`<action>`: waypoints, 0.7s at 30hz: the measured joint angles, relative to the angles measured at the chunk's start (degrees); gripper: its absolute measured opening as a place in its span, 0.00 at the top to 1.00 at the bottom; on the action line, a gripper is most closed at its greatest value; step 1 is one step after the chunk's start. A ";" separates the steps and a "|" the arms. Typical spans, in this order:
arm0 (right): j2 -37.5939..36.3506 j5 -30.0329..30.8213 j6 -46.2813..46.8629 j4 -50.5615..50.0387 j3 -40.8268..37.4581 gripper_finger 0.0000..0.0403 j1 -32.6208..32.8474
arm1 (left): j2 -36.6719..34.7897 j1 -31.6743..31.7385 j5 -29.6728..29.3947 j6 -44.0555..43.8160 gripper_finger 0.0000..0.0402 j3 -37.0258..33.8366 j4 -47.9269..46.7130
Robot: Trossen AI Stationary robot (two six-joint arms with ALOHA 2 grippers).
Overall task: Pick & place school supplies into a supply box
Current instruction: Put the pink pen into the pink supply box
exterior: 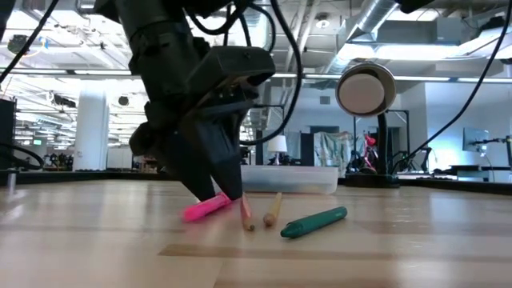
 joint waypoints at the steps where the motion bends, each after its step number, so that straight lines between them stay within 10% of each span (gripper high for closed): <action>1: 0.00 -0.02 -0.03 -0.13 0.00 0.83 0.02 | 0.61 0.00 -0.08 0.55 0.51 0.71 -0.64; 21: 0.00 -0.02 -0.06 -0.59 0.00 0.83 -0.25 | 2.78 0.86 1.30 18.03 0.64 7.51 -23.94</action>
